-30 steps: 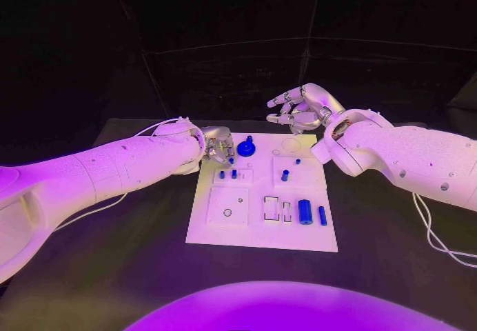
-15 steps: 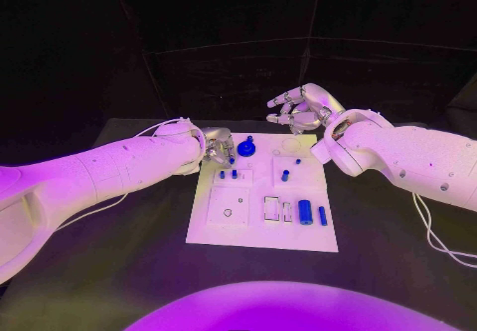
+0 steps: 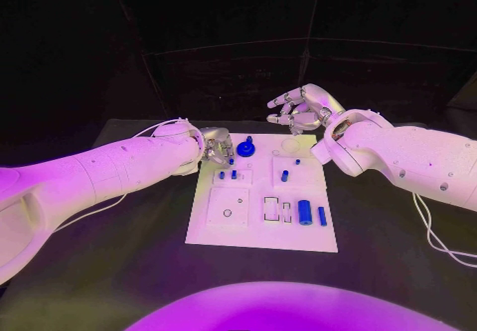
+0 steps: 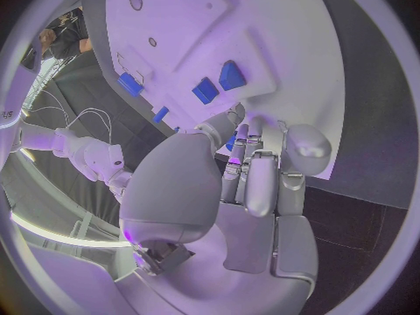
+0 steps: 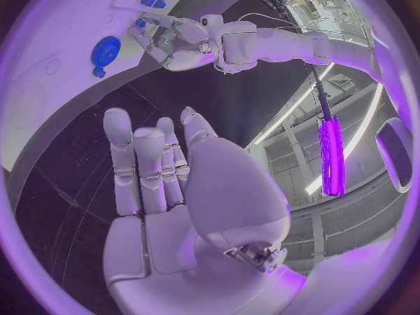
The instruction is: Assemble the parts on the task board
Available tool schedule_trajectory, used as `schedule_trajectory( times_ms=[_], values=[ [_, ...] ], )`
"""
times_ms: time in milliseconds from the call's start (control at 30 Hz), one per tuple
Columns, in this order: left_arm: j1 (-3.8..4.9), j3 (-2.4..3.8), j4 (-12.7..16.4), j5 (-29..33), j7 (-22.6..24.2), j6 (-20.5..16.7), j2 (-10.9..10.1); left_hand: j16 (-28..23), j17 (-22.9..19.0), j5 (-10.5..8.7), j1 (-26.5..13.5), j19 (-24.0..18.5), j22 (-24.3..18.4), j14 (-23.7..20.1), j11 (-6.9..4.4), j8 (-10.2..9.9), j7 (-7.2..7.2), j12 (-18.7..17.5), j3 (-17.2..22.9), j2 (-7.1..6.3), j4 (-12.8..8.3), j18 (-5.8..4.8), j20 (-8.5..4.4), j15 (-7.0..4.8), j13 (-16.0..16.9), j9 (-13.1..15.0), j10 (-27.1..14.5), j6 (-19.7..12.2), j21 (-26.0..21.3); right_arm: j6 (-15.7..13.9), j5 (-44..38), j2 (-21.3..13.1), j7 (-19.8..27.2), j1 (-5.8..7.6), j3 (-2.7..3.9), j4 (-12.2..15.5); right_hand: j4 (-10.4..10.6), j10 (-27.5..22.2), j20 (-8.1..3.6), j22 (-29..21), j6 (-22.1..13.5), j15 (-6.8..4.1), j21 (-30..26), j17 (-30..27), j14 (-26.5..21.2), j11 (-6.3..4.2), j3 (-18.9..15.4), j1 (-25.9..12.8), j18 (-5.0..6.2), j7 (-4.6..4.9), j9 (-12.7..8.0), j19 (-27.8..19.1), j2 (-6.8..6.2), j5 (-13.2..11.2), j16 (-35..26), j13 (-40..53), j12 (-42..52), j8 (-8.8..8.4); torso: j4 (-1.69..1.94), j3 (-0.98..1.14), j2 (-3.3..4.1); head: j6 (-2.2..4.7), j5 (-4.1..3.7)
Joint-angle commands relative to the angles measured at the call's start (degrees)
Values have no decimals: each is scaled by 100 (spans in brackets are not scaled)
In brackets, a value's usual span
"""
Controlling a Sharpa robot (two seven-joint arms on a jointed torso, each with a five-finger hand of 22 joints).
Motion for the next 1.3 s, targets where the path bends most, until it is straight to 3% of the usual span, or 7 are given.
schedule_trajectory(
  times_ms=[33, 433, 633, 700, 900, 1100, 1300],
  values=[
    [9, 4, -9, -25, 73, -271, -28, -12, -10, 8, -13, -2, 5, 147, 31, -55, 6, -44, -24, -55, -11, -59, 43, 40, -7, -11, -50, -89, -25, 133, -3, -18, -45, 11, 4, -37, 33, -94, 0, -126, -28, 11, -110, -112, -88, 4, 25, 34, 134, -16, 3, -105, 33, 11, -131, -42, -12, 26, 5, -8, 0, -2, -3],
    [9, 9, 226, 600, 732, -1391, -414, -6, -31, 21, 40, -29, -99, 144, 96, -63, 67, -113, 49, -1, -54, -32, 90, 90, -3, 22, -244, -131, -134, 1100, -1426, -332, -549, 13, 4, -223, -25, -1, -78, 199, 563, -54, 136, -292, 163, -30, 552, 378, 71, -76, 5, 357, -127, -166, -422, -1747, -1995, 246, 14, -7, -27, 54, -12],
    [11, 12, 580, 2539, 1530, -2182, -854, -3, -44, 49, -39, -43, -74, 128, 26, 135, 41, 152, 138, 200, 47, -24, 93, 55, 90, 87, 133, 194, -125, 1288, -2794, -500, -1024, 12, 3, -120, -65, 365, -91, 695, 789, -69, 525, -3, 295, -54, 779, 416, -22, -120, -3, 638, -296, -191, -103, -2335, -2682, 269, -4, 4, -24, 128, -65],
    [11, 12, 743, 3504, 1888, -2295, -1030, -40, -133, 67, -103, -50, -65, 100, -15, 171, 13, 252, 141, 226, 92, -22, 74, 27, 126, 93, 229, 252, -121, 1291, -3250, -547, -1213, 9, 2, -47, -71, 482, -100, 938, 860, -80, 712, 182, 349, -66, 835, 412, -66, -139, -1, 766, -342, -194, 94, -2446, -2809, 275, -7, -2, -17, 174, -187],
    [7, 2, 1236, 6026, 2949, -1499, -1404, -903, -1772, 73, -306, -919, -1562, -660, 46, 160, 52, 355, 129, 342, 274, 270, 131, 104, 133, 45, -148, 132, -1777, 1240, -4134, -671, -1662, -95, 1, 165, -38, 557, -100, 1186, 916, -71, 912, 392, 388, -49, 954, 353, -112, -144, -14, 870, -447, -212, 342, -2709, -3163, 229, 19, -26, -16, 234, -385],
    [-25, -15, 1676, 6822, 3415, -1069, -1569, -1287, -2479, 65, -368, -1180, -1898, -1038, 68, 203, 53, 491, -20, 317, 331, 335, 161, 118, 157, 45, -215, 119, -2201, 1149, -4504, -672, -1800, -235, 1, 210, -5, 190, -31, 1233, 670, 24, 956, 446, 376, 83, 1031, 291, -119, -75, -23, 858, -597, -199, 435, -3017, -3550, 27, 3, -3, -16, 255, -474],
    [-63, -21, 1910, 7019, 3596, -1021, -1646, -1362, -2621, 66, -350, -1212, -1933, -1117, 64, 223, 56, 543, -51, 329, 329, 336, 166, 119, 165, 46, -224, 122, -2256, 1228, -4597, -612, -1793, -316, 1, 145, 5, 154, 4, 1280, 639, 48, 996, 501, 377, 107, 1055, 253, -121, -61, -19, 867, -638, -297, 514, -3143, -3618, -25, 23, -12, -17, 282, -529]
  ],
)
